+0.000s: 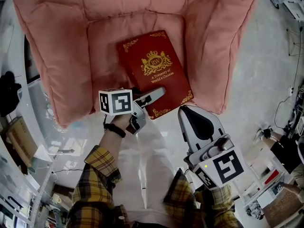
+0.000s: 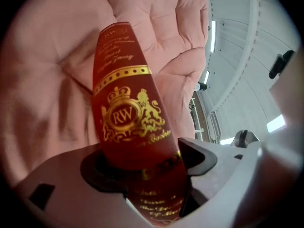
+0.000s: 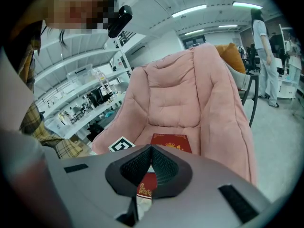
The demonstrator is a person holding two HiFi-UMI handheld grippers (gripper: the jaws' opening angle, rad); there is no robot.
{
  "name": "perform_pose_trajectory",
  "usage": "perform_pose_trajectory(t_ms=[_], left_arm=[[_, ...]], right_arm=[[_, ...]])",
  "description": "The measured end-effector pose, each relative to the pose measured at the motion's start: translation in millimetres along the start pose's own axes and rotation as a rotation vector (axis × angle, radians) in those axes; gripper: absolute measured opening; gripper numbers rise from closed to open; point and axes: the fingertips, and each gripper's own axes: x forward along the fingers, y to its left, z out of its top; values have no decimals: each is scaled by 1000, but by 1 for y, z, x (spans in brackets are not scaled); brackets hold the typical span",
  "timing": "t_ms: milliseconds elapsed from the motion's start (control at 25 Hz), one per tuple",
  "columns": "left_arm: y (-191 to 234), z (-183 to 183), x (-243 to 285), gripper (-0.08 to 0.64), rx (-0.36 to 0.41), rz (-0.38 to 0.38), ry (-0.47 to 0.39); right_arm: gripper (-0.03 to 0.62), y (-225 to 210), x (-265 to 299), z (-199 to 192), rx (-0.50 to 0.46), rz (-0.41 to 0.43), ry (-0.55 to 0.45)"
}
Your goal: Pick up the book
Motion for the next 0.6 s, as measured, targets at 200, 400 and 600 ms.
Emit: perform_pose_trajectory(t_ms=[200, 400, 600], left_arm=[[1, 3, 2, 317, 9, 21, 16], [1, 0, -5, 290, -2, 23, 5], [-3, 1, -11, 273, 7, 42, 3]], right_arm=[[17, -3, -1, 1, 4, -9, -1], [17, 2, -2, 5, 0, -15, -12], [17, 4, -5, 10, -11, -21, -10]])
